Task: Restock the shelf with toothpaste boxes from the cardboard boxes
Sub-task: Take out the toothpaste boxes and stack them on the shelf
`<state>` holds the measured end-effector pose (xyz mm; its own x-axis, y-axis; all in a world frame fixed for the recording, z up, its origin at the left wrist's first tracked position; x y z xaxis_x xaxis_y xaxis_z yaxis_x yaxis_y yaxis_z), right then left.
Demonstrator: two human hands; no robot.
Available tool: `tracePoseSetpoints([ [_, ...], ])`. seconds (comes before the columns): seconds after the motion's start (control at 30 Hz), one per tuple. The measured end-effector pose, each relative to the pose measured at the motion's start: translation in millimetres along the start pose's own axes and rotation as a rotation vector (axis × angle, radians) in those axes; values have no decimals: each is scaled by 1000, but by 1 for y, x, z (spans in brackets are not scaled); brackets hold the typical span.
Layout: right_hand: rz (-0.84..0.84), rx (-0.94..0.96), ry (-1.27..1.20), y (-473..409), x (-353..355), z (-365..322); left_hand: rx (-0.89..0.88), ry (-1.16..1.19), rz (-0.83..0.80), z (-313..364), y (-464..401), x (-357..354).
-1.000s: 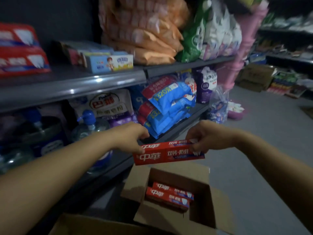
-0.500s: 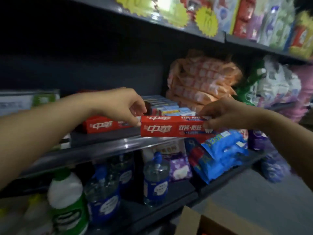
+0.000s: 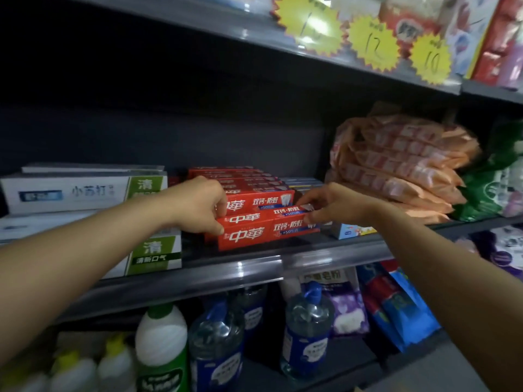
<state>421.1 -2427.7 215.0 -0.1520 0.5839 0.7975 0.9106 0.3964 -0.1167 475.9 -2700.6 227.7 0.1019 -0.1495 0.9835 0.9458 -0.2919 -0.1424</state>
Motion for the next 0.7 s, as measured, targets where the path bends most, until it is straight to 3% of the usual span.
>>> tracePoseSetpoints([
  [0.37, -38, -126, -58, -24, -19, 6, 6, -42, 78, -2, -10, -3],
  [0.7, 111, -38, 411, -17, -13, -1, -61, -45, 130, 17, -17, -9],
])
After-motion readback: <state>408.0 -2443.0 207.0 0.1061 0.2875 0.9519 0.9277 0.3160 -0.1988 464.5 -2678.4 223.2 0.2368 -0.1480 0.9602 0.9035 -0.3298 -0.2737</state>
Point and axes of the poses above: each hand's wrist, its own y-axis away from the middle knuckle, its own x-axis out of the back of the hand, z = x × y, the point moved 1 cm from there along -y, towards the middle knuckle, and after that the axes turned 1 degree about z, right-handed, at the moved point
